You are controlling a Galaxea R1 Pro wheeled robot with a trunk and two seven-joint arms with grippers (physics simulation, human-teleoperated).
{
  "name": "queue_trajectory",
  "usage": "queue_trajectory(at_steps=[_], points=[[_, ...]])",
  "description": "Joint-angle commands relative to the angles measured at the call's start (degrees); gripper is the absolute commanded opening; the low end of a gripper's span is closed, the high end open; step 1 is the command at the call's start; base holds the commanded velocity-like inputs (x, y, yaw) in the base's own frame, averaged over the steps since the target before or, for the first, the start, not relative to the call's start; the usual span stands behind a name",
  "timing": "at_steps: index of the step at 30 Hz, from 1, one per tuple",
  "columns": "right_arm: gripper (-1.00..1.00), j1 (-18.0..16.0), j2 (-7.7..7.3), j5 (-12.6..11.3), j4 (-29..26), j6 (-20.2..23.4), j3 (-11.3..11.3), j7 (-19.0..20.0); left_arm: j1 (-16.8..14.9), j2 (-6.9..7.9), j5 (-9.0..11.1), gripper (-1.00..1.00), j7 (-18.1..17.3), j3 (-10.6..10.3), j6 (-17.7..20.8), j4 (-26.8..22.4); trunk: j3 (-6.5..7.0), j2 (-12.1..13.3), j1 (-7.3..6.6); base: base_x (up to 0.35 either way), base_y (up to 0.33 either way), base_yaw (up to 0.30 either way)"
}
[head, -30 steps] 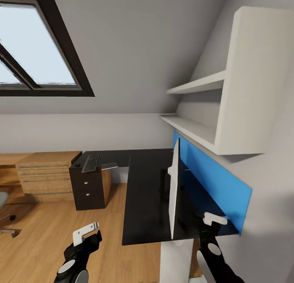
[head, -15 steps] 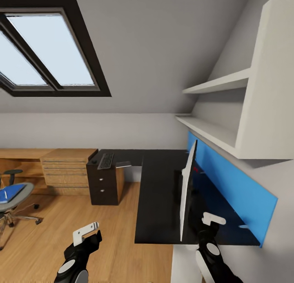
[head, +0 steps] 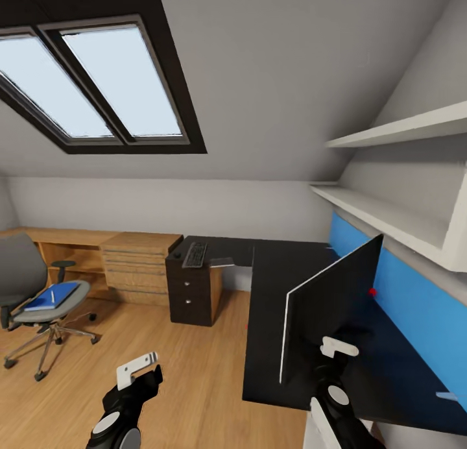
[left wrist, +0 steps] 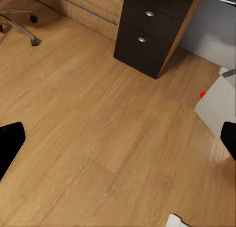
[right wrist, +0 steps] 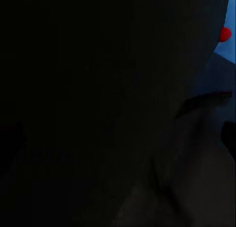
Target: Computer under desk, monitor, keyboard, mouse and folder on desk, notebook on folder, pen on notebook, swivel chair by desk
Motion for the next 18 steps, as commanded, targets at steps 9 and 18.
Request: queue_trajectory(at_steps=[9, 18], points=[[1.0, -0.01, -0.03, -0.5, -0.04, -0.11, 0.13, -0.33, 0.0, 0.01, 0.47, 1.0, 0.4, -0.15, 0.03, -0.07, 0.0, -0.02, 0.05, 0.298, 0.207, 0.069], [1.0, -0.01, -0.04, -0.5, -0.04, -0.11, 0.06, -0.33, 0.0, 0.01, 0.49, 1.0, 0.39, -0.16, 0.32, -0.07, 0.0, -0.02, 0.05, 0.203, 0.145, 0.004]])
